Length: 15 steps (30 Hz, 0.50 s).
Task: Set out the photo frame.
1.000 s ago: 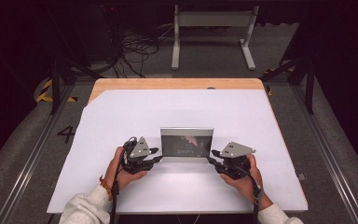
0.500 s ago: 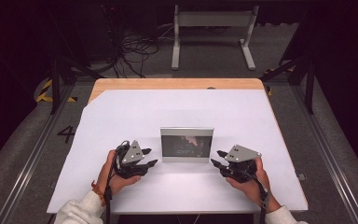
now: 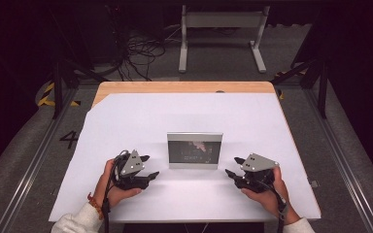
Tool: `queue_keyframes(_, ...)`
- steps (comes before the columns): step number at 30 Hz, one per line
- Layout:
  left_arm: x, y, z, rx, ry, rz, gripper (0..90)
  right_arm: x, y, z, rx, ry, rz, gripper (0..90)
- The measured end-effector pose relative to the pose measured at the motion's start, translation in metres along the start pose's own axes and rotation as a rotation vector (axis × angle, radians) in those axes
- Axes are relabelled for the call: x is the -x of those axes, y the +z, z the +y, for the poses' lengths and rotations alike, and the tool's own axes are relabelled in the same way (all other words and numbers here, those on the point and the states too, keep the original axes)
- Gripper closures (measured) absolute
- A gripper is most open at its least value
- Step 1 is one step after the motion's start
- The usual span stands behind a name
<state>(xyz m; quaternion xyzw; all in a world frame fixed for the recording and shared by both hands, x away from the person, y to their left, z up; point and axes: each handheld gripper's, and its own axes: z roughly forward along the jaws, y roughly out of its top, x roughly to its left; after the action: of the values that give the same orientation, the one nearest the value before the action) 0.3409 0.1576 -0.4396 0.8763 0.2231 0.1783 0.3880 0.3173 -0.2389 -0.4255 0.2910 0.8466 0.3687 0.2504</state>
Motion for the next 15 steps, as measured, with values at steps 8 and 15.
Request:
queue_keyframes(8,0.000,-0.006,-0.010,-0.008,-0.013,0.022,23.4,0.001,-0.002,-0.005,-0.013,0.000,-0.010,40.4)
queue_keyframes(15,0.002,-0.013,-0.019,-0.024,-0.008,0.035,18.7,0.003,-0.006,-0.011,-0.025,0.006,-0.028,32.4)
